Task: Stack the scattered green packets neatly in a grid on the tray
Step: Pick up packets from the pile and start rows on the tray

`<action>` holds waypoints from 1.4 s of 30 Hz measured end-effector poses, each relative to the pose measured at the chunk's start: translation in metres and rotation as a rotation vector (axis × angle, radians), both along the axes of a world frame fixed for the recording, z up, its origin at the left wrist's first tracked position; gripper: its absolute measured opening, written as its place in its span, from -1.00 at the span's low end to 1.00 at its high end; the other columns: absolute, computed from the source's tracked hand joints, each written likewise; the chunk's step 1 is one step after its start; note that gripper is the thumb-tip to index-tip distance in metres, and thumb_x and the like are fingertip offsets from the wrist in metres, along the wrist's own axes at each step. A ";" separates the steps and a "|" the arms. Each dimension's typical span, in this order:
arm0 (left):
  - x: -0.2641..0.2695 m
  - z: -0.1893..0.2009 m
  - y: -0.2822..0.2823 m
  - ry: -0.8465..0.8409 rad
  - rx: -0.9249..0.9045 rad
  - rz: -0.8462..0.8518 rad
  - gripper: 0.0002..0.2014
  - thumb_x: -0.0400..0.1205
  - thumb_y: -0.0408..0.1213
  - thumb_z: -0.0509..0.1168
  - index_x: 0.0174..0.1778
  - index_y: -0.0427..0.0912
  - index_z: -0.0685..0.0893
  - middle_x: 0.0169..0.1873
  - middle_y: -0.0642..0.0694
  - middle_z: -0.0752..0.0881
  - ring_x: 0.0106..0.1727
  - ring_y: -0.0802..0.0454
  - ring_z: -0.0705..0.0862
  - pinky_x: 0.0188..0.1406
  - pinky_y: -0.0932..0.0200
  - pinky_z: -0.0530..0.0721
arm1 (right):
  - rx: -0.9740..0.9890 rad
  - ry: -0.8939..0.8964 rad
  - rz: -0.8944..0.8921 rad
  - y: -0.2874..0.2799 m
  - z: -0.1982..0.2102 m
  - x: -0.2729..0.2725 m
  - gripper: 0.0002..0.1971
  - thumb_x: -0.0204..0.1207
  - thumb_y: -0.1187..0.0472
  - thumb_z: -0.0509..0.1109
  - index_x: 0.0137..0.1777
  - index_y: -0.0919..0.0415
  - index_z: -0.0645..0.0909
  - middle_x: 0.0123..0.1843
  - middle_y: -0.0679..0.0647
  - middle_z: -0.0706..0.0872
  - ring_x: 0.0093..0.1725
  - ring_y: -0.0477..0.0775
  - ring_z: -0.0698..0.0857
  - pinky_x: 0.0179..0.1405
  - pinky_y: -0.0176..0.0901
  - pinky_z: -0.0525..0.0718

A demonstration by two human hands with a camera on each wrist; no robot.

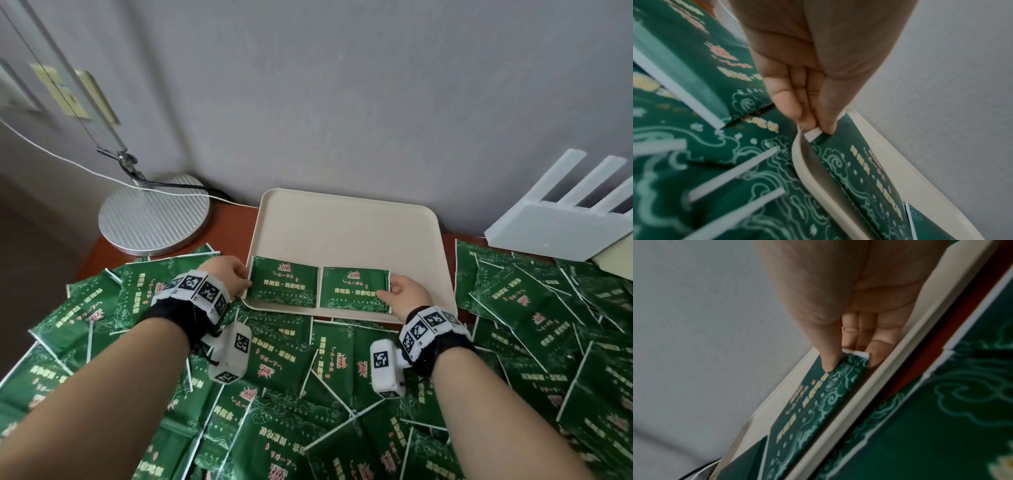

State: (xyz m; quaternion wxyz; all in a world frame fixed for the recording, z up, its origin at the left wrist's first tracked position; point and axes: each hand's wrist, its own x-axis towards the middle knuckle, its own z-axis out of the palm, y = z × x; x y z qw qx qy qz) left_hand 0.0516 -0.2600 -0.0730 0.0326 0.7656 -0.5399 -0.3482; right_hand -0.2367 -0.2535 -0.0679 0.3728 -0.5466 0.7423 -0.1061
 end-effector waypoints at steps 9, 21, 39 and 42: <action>-0.005 0.010 -0.001 -0.153 0.098 -0.079 -0.87 0.58 -0.23 0.34 -0.01 -0.17 0.67 -0.06 -0.11 0.74 -0.02 -0.02 0.68 0.04 0.13 0.65 | -0.021 0.023 0.009 0.003 -0.005 0.000 -0.72 0.60 0.27 0.26 0.27 0.29 0.58 0.21 0.20 0.69 0.16 0.20 0.66 0.13 -0.15 0.57; -0.010 0.014 -0.006 -0.292 0.133 -0.167 -0.80 0.58 -0.28 0.29 0.08 -0.22 0.71 0.04 -0.15 0.72 0.10 -0.10 0.66 0.05 0.12 0.62 | -0.001 0.044 0.002 -0.001 -0.016 -0.004 -0.70 0.58 0.34 0.26 0.30 0.30 0.54 0.16 0.22 0.70 0.09 0.24 0.68 0.15 -0.03 0.61; 0.003 0.066 0.134 -0.250 -0.014 -0.257 -0.43 0.61 0.00 0.25 0.54 0.04 0.29 0.50 -0.04 0.37 0.42 -0.06 0.47 0.39 0.02 0.50 | 0.033 0.169 0.491 0.088 0.047 0.020 -0.39 0.51 -0.03 0.36 0.54 0.01 0.29 0.56 0.09 0.31 0.44 0.10 0.45 0.44 -0.04 0.42; 0.001 0.055 0.174 -0.227 -0.013 -0.317 -0.40 0.58 0.04 0.27 0.54 0.09 0.27 0.49 0.01 0.38 0.47 -0.03 0.40 0.47 -0.02 0.41 | 0.065 0.238 0.610 0.114 0.040 0.029 -0.36 0.47 -0.06 0.39 0.52 0.02 0.31 0.50 0.04 0.44 0.42 0.05 0.48 0.39 -0.11 0.44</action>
